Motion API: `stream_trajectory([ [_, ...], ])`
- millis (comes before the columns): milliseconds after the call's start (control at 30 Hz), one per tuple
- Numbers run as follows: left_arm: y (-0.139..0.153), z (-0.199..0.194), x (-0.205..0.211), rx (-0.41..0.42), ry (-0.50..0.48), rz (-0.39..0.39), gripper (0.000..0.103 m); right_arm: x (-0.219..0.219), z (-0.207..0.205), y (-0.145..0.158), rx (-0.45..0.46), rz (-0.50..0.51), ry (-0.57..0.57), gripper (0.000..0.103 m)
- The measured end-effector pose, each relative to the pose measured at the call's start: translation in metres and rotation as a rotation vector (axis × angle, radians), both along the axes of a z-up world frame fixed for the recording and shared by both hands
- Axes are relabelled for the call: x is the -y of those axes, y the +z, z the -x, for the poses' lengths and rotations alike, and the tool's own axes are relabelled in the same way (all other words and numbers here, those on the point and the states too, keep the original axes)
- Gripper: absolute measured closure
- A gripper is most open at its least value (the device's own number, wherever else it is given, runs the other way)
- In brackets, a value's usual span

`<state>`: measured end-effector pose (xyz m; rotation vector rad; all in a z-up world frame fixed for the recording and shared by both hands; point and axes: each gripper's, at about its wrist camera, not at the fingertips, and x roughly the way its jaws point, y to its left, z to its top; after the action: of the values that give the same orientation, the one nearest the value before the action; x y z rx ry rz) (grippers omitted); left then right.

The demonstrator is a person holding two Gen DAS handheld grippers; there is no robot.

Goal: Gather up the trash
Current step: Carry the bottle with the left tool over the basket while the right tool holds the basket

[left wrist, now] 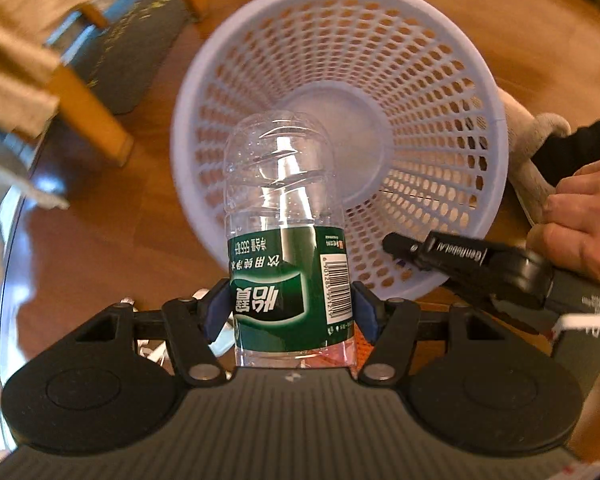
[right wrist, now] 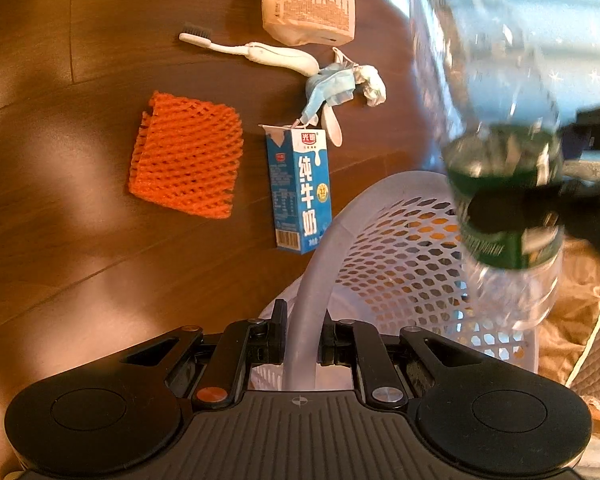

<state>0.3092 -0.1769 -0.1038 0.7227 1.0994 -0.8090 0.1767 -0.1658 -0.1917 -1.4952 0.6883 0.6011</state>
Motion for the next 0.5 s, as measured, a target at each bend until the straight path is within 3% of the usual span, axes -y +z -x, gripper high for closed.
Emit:
stream_trajectory([
  [233,0.000,-0.016,0.030,0.032,-0.004,0.055,0.036,0.000,-0.002,0.001,-0.005,-0.010,-0.014,0.094],
  [500,0.013,-0.019,0.014,0.030,0.025,0.076,0.036,0.000,-0.003,0.000,-0.007,-0.024,-0.024,0.094],
])
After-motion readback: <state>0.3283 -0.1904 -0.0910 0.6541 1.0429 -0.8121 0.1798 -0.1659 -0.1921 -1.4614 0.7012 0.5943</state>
